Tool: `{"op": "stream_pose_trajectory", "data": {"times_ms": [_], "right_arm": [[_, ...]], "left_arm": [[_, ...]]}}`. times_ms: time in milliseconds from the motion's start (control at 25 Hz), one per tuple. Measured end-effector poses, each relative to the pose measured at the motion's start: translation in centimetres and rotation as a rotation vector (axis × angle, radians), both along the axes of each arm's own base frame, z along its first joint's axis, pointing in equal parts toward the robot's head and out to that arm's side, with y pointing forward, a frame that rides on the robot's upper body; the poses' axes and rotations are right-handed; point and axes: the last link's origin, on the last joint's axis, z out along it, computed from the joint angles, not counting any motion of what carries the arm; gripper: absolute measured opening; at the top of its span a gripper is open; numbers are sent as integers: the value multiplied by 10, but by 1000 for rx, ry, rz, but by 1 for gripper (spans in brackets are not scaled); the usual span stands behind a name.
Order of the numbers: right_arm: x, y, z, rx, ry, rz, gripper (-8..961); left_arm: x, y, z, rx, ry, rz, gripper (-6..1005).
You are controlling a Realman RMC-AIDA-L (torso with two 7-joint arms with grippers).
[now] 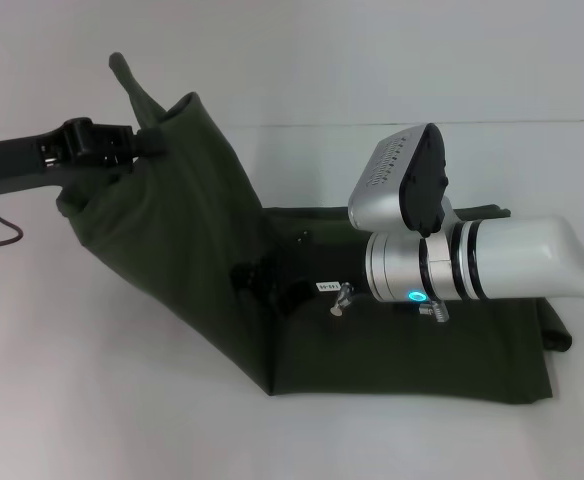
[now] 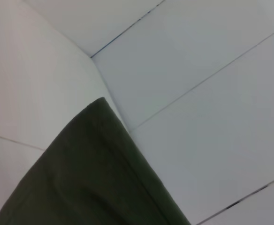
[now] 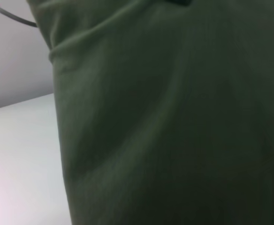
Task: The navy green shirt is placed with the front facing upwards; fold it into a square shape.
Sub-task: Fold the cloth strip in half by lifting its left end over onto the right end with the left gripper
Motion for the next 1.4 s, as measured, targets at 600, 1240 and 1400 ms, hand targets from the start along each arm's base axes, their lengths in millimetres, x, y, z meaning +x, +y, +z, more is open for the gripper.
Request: {"op": "stream_pose_trajectory", "data": {"times_ms": [600,1240,1400], "right_arm": [[-13,1,-2,-2,24,37,0],[-36,5,-5,6,47,102,0],[-35,5,-5,8,51,97,0]], "left_arm": [[16,-4,-1,-18,-127,-54,56],[21,-9,12,-5,-200,-91,57],[21,-7,8,-8,-190,-82,57]]}}
